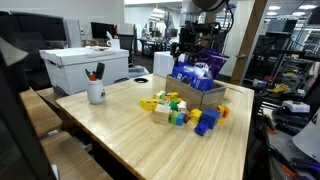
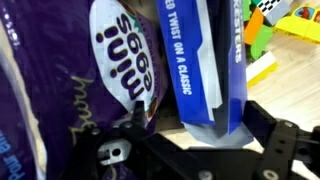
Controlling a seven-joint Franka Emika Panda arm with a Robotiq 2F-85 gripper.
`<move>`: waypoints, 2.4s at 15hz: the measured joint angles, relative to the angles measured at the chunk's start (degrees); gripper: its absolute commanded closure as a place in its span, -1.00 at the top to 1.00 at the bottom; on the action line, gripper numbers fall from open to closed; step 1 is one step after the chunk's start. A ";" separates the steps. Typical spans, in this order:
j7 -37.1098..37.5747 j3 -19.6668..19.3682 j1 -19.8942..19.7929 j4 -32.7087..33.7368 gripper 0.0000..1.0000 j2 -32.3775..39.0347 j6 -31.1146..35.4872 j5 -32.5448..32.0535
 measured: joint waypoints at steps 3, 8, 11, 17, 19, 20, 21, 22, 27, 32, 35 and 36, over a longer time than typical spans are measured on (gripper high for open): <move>-1.80 -0.27 -0.07 1.61 1.00 1.11 -3.01 1.47; -4.03 -0.28 -0.05 3.70 1.00 1.94 -6.65 2.33; -4.33 0.40 0.27 3.46 1.00 1.90 -7.48 2.58; -3.75 3.92 3.91 -0.26 1.00 1.10 -7.19 3.32; -3.06 4.47 4.64 -1.45 1.00 0.44 -6.40 3.28; -2.49 4.63 4.83 -2.01 1.00 0.16 -5.79 3.26; -1.73 4.78 4.95 -2.63 1.00 -0.11 -4.96 3.19; -1.03 4.79 4.99 -3.13 1.00 -0.33 -4.05 3.03; 4.16 4.08 4.78 -5.32 1.00 -1.05 2.14 1.74; 9.53 4.57 4.96 -7.67 1.00 -2.71 4.84 -0.36; 11.99 5.34 5.52 -9.01 1.00 -3.70 4.84 -2.05; 12.73 5.71 5.60 -9.41 1.00 -3.94 4.86 -2.63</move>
